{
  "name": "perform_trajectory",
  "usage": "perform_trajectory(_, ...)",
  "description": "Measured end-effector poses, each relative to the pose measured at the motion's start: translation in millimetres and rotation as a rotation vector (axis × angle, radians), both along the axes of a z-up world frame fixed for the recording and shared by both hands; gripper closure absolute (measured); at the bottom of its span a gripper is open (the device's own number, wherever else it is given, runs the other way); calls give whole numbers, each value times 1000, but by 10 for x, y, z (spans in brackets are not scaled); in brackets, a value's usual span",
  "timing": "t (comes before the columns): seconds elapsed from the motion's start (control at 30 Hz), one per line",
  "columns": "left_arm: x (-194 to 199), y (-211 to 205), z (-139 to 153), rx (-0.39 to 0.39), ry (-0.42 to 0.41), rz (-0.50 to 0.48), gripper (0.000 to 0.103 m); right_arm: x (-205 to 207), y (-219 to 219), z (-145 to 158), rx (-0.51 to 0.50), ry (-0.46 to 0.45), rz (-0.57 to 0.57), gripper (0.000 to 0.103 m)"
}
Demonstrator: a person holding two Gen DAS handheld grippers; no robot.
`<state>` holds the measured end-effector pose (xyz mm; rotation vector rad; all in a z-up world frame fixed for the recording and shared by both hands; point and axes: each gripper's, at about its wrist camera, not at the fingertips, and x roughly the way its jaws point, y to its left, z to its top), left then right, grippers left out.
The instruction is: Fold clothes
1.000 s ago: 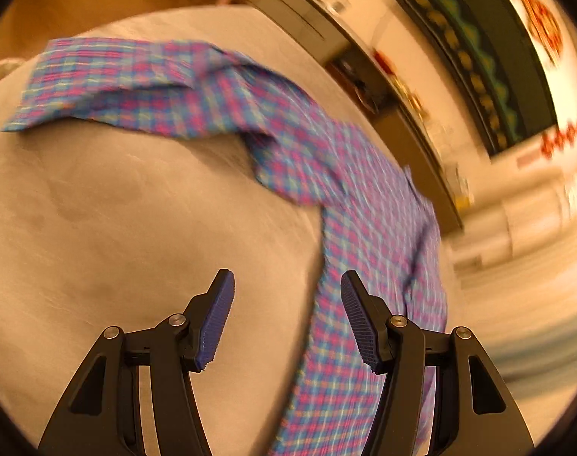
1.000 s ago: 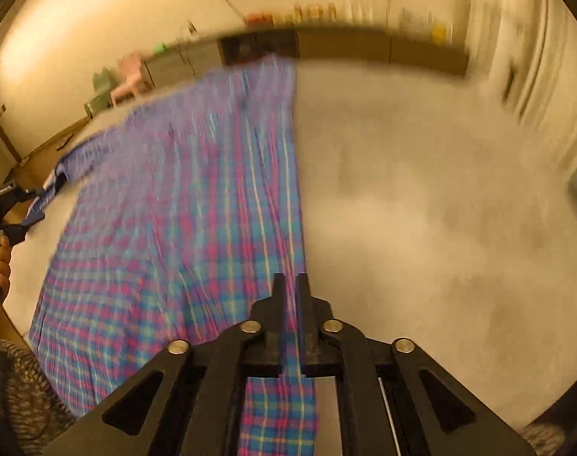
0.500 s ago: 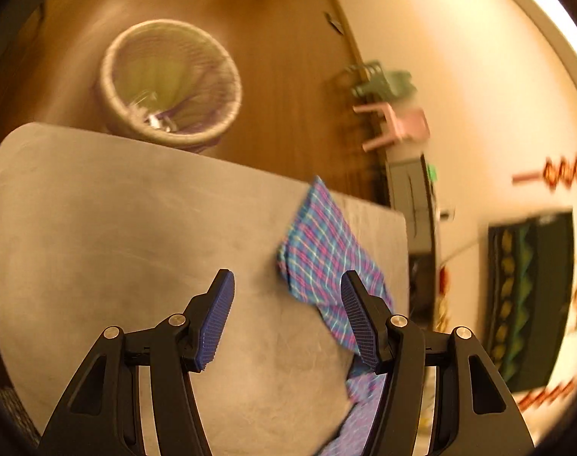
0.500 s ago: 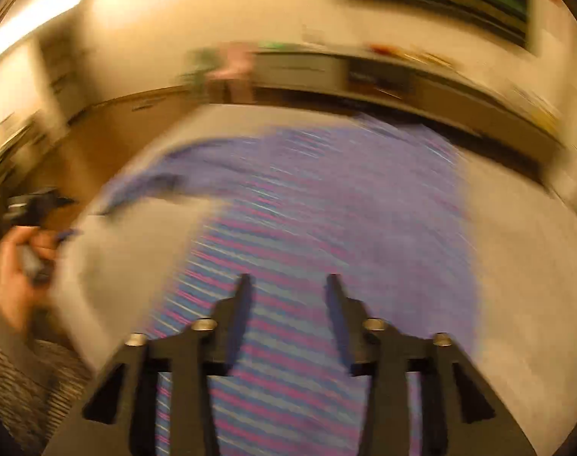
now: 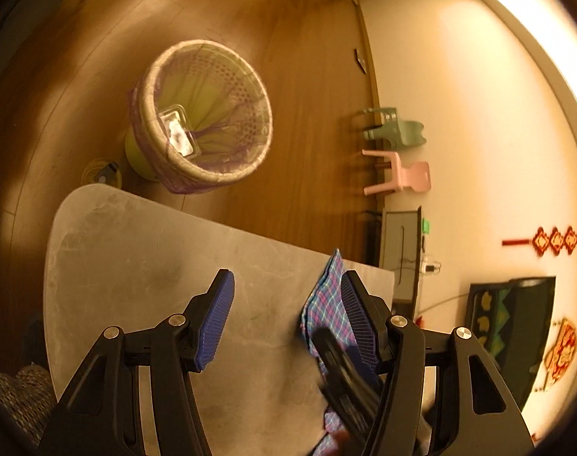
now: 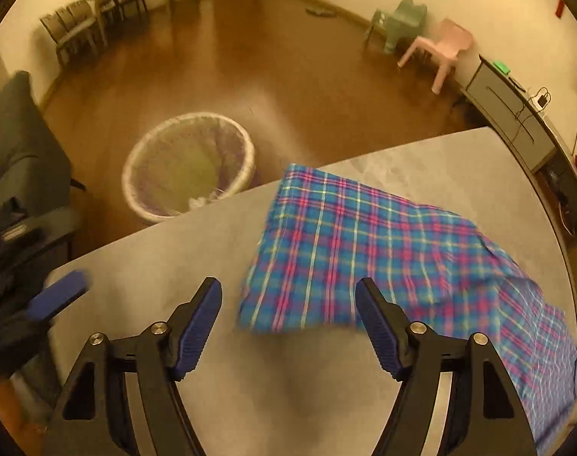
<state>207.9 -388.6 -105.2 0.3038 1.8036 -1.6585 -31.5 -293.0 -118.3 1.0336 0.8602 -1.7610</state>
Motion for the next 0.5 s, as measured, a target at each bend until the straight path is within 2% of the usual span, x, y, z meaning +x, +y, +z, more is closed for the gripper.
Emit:
perform_trajectory(0.1, -46, 16, 12, 8, 11, -26, 42, -175, -63, -207, 25, -32, -47, 29)
perform_trajectory(0.17, -68, 22, 33, 3, 15, -35, 42, -287, -50, -241, -7, -62, -73, 33)
perform_trajectory(0.2, -76, 21, 45, -1, 15, -39, 42, -341, -42, -256, -24, -77, -85, 38)
perform_trajectory(0.33, -121, 41, 104, -34, 10, -55, 42, -430, -18, -245, -24, -63, -94, 92)
perform_trajectory(0.37, -157, 58, 139, -52, 10, -75, 42, -461, 17, -226, -19, -53, -107, 97)
perform_trajectory(0.43, -266, 102, 214, -98, 10, -146, 42, -525, 91, -184, -11, -33, -135, 98)
perform_trajectory(0.5, -468, 197, 269, -144, 27, -286, 42, -649, 303, 56, -72, -35, -187, 98)
